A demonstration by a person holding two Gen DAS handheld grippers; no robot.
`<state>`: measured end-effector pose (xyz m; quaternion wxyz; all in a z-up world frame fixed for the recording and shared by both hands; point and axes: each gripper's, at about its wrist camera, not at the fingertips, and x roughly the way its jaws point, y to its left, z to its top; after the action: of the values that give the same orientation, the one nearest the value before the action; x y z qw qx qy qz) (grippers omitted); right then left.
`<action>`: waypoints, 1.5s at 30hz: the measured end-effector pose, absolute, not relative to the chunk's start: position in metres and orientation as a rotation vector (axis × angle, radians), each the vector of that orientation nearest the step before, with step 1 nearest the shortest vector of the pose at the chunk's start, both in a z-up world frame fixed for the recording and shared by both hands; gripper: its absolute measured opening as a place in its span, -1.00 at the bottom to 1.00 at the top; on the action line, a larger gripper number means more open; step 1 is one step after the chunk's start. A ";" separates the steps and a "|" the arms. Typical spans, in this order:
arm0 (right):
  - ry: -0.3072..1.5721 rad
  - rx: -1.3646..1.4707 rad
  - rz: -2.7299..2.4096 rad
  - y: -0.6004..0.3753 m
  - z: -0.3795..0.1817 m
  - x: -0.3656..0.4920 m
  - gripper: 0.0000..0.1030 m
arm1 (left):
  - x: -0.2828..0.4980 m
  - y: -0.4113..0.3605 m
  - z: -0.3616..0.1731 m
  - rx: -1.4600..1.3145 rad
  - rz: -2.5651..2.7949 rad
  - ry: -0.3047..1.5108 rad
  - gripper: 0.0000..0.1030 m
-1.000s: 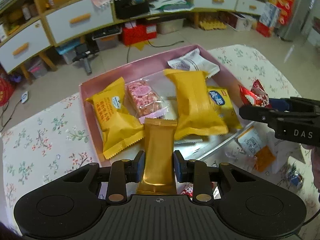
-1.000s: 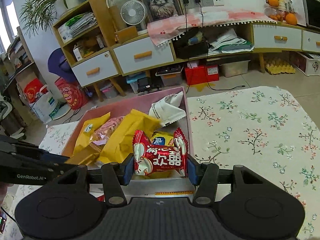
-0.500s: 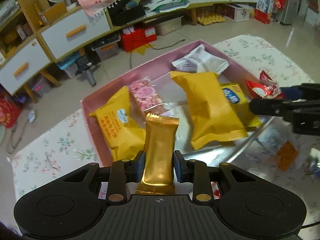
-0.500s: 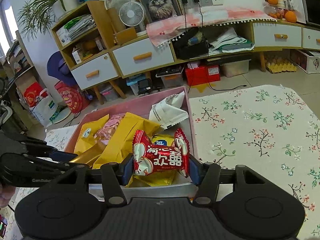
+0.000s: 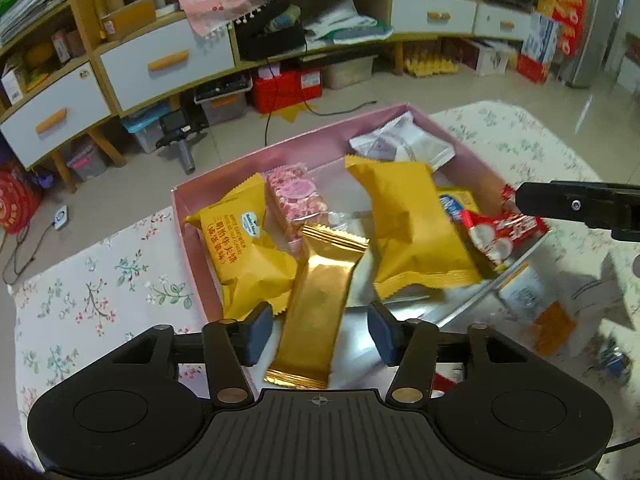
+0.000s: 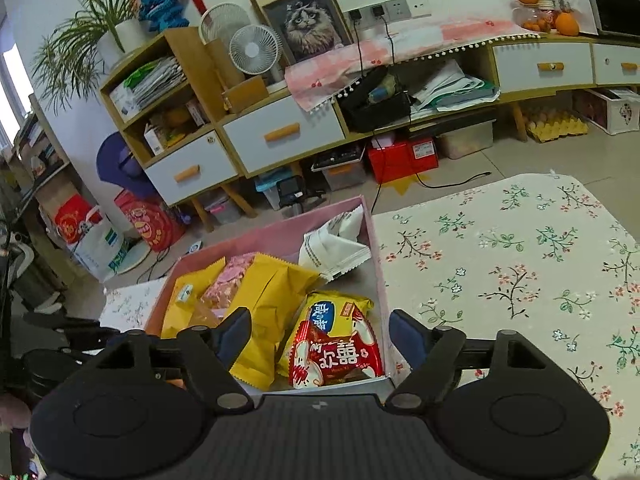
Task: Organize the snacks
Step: 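Carry the gold bar and red packet into the box and open both grippers, then move both grippers back from the box toward the remaining snacks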
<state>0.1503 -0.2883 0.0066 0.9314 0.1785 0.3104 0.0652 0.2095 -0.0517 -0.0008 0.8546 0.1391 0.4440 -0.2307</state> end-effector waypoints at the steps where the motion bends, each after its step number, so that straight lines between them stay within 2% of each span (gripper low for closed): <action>1: 0.635 0.365 0.134 -0.289 0.008 0.149 0.04 | 0.206 -0.051 0.001 0.285 -0.486 0.931 0.07; 10: 0.654 0.318 0.142 -0.290 0.019 0.133 0.27 | 0.169 -0.044 0.011 0.199 -0.474 0.910 0.53; 13: 0.666 0.289 0.145 -0.290 0.022 0.125 0.39 | 0.153 -0.039 0.012 0.152 -0.469 0.907 0.63; 16: 0.676 0.256 0.144 -0.289 0.025 0.115 0.42 | 0.136 -0.035 0.011 0.114 -0.459 0.912 0.70; 25: 0.707 0.180 0.139 -0.291 0.022 0.079 0.47 | 0.087 -0.019 0.000 0.015 -0.444 0.889 0.82; 39: 0.727 -0.014 0.139 -0.300 -0.011 0.031 0.49 | 0.054 -0.002 -0.040 -0.017 -0.528 0.803 0.83; 45: 0.742 -0.046 0.171 -0.304 -0.030 0.017 0.51 | 0.056 -0.021 -0.059 0.069 -0.601 0.773 0.82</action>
<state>0.0173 -0.3035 -0.0297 0.9282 -0.0226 0.3620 0.0832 0.0562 -0.0212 -0.0587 0.8820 0.0333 0.3710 -0.2887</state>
